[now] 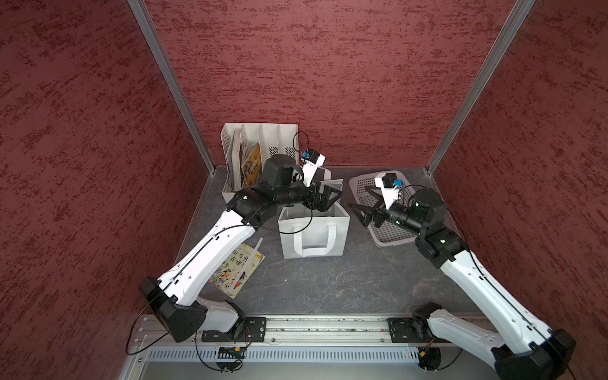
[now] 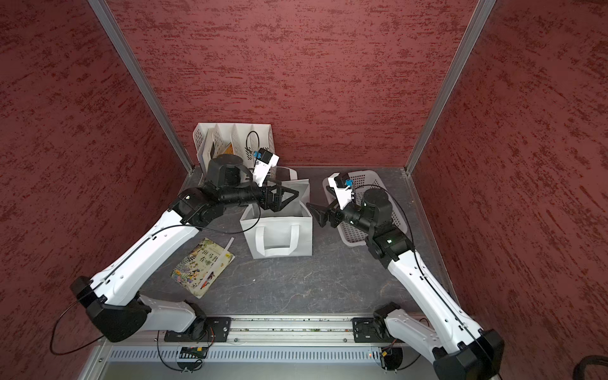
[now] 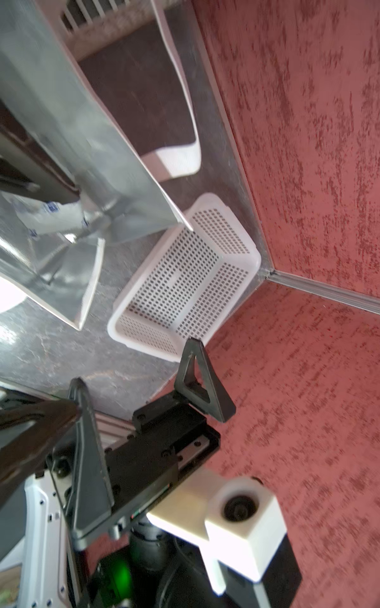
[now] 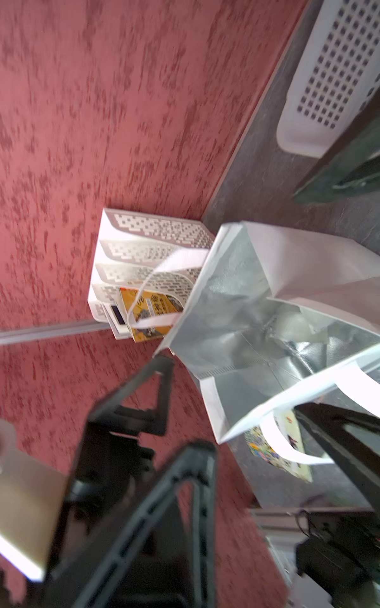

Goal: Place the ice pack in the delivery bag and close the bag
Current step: Close the delivery bag at the center of the board.

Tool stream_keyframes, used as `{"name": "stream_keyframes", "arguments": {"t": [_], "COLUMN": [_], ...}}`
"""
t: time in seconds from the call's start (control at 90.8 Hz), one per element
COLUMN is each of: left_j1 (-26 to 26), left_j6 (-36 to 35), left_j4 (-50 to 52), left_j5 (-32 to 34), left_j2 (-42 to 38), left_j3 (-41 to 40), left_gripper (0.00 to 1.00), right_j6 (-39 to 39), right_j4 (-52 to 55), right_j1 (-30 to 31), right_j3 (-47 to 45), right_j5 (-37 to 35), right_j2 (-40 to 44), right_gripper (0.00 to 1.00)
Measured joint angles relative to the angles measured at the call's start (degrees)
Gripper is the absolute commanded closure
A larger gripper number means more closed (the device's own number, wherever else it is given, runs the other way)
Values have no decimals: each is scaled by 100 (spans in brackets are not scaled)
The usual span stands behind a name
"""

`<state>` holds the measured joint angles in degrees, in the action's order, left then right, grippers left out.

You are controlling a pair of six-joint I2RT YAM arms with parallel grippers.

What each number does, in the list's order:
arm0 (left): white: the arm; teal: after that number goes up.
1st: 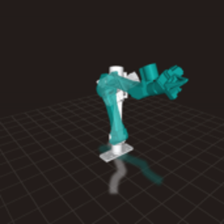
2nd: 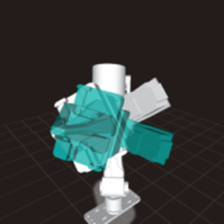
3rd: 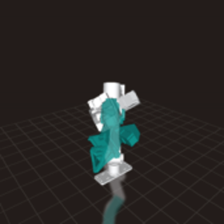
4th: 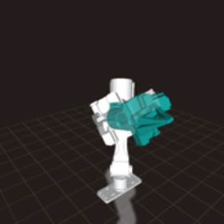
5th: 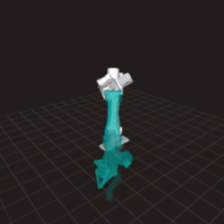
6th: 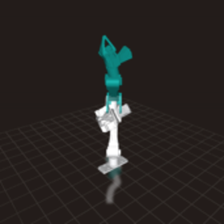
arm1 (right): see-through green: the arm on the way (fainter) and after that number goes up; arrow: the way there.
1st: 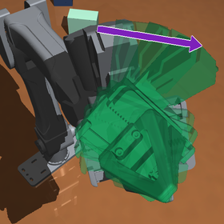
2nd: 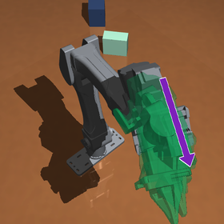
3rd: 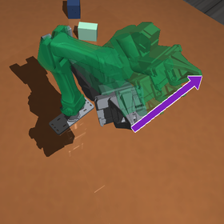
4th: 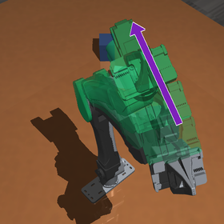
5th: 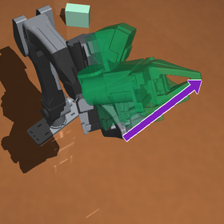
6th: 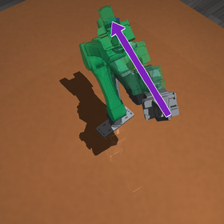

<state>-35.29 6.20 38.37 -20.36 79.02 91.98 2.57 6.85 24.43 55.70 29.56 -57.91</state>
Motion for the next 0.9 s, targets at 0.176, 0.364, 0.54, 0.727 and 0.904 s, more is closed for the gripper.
{"name": "stream_keyframes", "arguments": {"t": [0.176,0.364,0.54,0.727,0.904], "left_j1": [579,804,922,1143,1434], "left_j6": [-901,-2109,-2868,-3353,-3571], "left_j4": [1134,2433,2848,2889,2848], "left_j5": [-46,-24,-50,-173,-448], "left_j2": [79,767,1366,1670,2011], "left_j3": [586,1410,1875,2100,2328], "left_gripper": [7,19,22,34,37], "right_j6": [743,1266,1770,2326,2470], "right_j4": [463,1163,1355,901,933], "right_j1": [2,208,699,1191,1248], "right_j3": [17,144,302,424,1128], "right_j5": [881,662,208,184,153], "right_j2": [-210,-721,-817,-518,-1329], "right_gripper": [7,11,10,20,27]}}
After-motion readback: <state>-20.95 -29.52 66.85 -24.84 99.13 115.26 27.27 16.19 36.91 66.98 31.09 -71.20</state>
